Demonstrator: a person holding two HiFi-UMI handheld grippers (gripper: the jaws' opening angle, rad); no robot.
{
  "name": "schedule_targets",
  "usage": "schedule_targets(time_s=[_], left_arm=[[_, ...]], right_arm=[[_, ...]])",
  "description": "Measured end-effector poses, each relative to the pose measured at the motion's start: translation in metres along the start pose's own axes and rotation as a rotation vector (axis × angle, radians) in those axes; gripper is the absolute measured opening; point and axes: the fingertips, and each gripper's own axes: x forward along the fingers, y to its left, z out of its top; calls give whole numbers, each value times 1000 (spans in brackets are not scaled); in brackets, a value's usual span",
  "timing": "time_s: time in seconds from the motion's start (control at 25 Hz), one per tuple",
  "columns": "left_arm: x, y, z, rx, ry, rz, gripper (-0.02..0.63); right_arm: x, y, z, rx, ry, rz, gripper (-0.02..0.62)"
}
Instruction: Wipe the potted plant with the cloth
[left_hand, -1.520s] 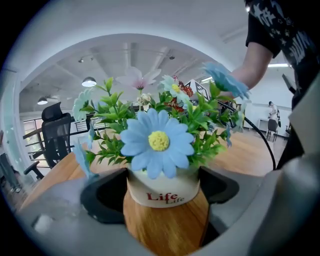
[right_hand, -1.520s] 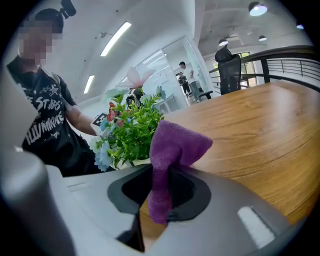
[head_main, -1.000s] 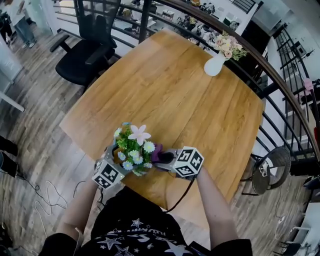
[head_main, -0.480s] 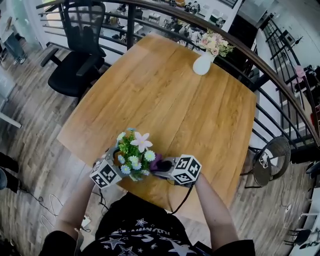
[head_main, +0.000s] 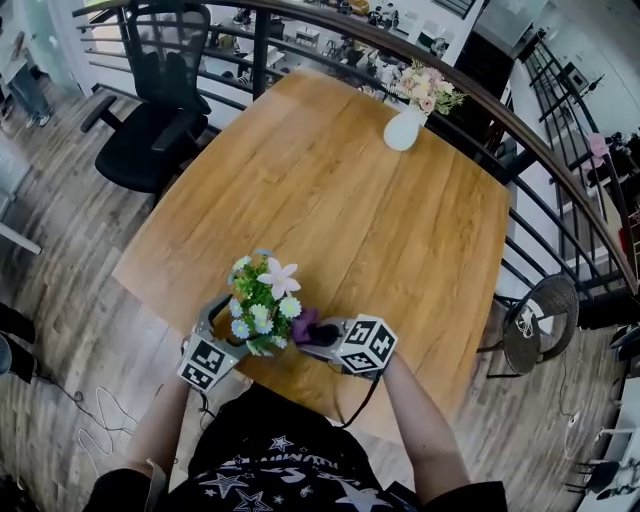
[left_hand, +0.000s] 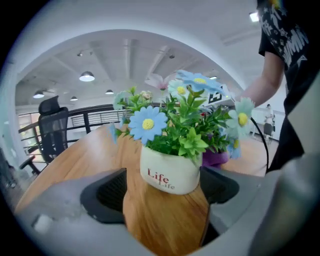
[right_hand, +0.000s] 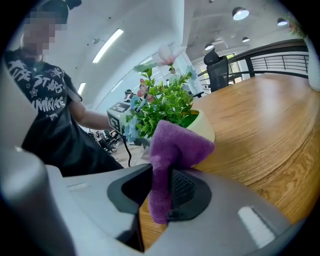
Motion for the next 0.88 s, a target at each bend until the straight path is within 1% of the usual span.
schedule_targets(time_s=[0.08,0.2,0.48,0.6,0.64,0.72,0.76,0.8,0.88], left_arm=[[-8,6,-7,-46,13,70,476],[-20,11,-16,-74,28,142,474],[-34,3,-22,-92,35,210,475],[-36,0,-24,-141,24,285,475],[-35,-4,-24,-164,17,297,476],[-29,-17,-21,-210,7,283,477],[-24,-23,-18,-224,2,279,483],[-19,-25,-14,-235,-3,288,488],[-12,-22,-5,-266,-19,342,505]], right_arm=[[4,4,1,-8,0,10,86],[12,10,3,-28,6,31,86],[34,29,13,-69,18,79,86],[32,34,14,-75,14,90,87],[28,34,15,-74,3,86,87],[12,31,20,-61,-53,67,87],[2,27,26,-44,-103,51,87],[-11,21,35,-20,-162,30,87],[-37,4,52,25,-269,-22,87]])
